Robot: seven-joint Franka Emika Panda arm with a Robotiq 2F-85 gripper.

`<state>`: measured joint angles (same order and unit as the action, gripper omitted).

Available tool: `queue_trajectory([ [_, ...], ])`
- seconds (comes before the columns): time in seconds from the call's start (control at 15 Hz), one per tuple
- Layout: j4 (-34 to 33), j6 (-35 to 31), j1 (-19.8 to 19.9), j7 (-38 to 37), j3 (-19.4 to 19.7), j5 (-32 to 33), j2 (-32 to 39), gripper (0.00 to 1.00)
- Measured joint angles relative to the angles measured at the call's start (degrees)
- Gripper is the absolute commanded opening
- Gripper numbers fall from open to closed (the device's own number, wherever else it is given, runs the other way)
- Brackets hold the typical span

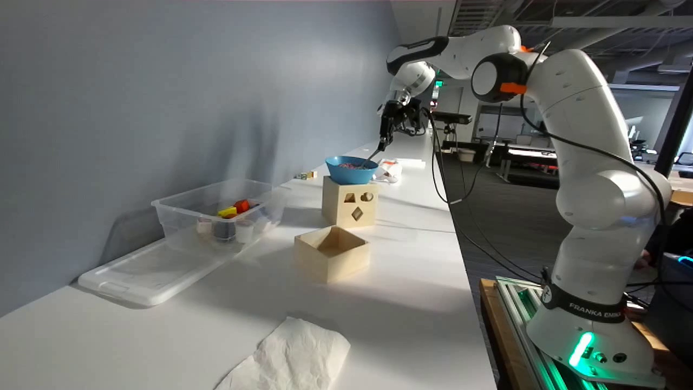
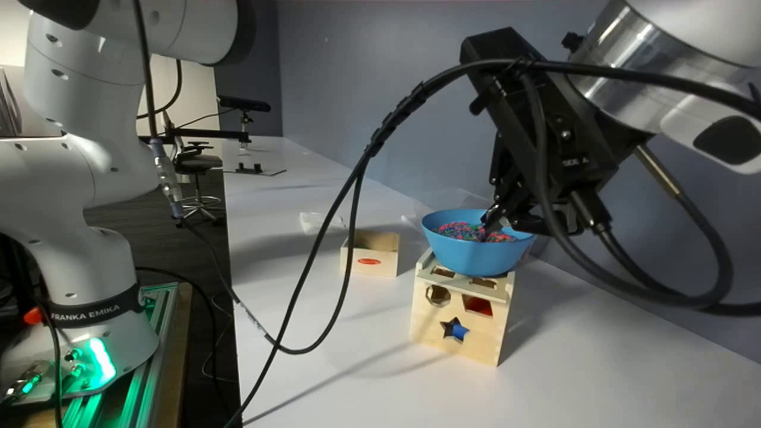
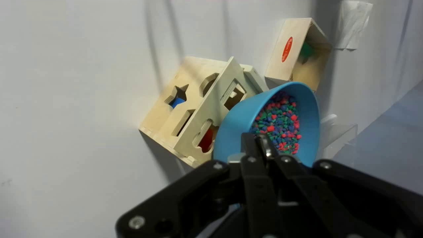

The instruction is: Put half a spoon of the blue bowl's contents into the small crate

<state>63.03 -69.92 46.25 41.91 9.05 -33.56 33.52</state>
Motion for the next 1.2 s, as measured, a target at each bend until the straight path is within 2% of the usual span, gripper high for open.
queue_trajectory([
  [0.67, -6.85, 5.52, 3.42, -6.03, -4.12, -2.02, 6.21, 0.01],
  [1.2, -9.37, 7.35, 4.23, -6.68, -4.29, -3.93, 8.58, 0.01],
])
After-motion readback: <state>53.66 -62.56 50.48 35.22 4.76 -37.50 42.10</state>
